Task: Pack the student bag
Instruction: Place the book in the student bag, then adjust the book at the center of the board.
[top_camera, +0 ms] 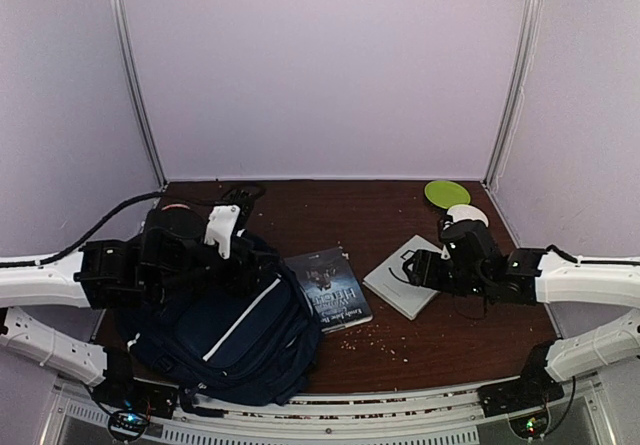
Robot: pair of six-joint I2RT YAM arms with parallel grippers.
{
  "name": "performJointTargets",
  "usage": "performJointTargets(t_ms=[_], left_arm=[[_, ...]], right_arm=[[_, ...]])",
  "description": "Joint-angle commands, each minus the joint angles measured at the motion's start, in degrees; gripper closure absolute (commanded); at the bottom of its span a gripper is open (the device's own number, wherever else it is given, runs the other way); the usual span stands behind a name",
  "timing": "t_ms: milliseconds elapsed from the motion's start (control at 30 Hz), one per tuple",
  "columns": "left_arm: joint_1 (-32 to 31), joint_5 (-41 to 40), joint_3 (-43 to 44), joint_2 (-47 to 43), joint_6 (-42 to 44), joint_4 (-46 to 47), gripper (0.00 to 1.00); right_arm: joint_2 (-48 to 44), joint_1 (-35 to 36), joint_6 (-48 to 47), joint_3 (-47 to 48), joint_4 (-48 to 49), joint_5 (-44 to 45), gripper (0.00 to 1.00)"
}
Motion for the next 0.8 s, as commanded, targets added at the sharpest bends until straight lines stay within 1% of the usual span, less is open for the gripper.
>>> performJointTargets(t_ms=[0,67,167,200,267,367,433,533,633,767], left_arm=[[1.23,0.13,6.11,-2.38,6.65,5.06,0.02],[4.39,6.91,8.56,0.17,7.96,7.76,0.02],[7.85,15.54,16.85,11.47,7.24,6.76,0.02],[7.96,16.79,21.47,16.44,7.29,5.51,0.02],[8.04,19.02,27.98,26.96,6.65,3.74,0.03],[8.34,23.04,33.29,37.59,4.43,6.72,0.04],[8.94,26.9,38.73,44.43,2.66,6.05,0.04],[9.65,30.98,47.4,53.71,0.32,3.12,0.05],[10.11,32.23,55.54,61.48,-1.53,-0.21,0.06],[11.16,32.43,61.85,67.46,-3.92,-3.51,0.06]], right_arm=[[-2.32,-1.84,2.71,-3.33,3.7,3.63,0.27],[-2.55,-2.65,4.41,-5.54,5.66,4.43,0.28],[-2.2,-4.48,7.61,-8.53,9.16,3.99,0.28],[-2.01,-5.05,8.61,-9.36,9.89,3.63,0.28],[-1.71,-6.08,10.33,-10.69,10.9,2.57,0.29],[-2.04,-6.61,12.72,-12.4,12.15,1.94,0.29],[-2.61,-6.79,14.18,-13.83,13.7,1.8,0.3],[-3.17,-6.88,15.83,-15.76,15.77,1.93,0.31],[-2.86,-7.03,16.51,-16.81,16.82,1.68,0.31],[-3.11,-7.65,16.07,-17.43,16.83,1.74,0.31]])
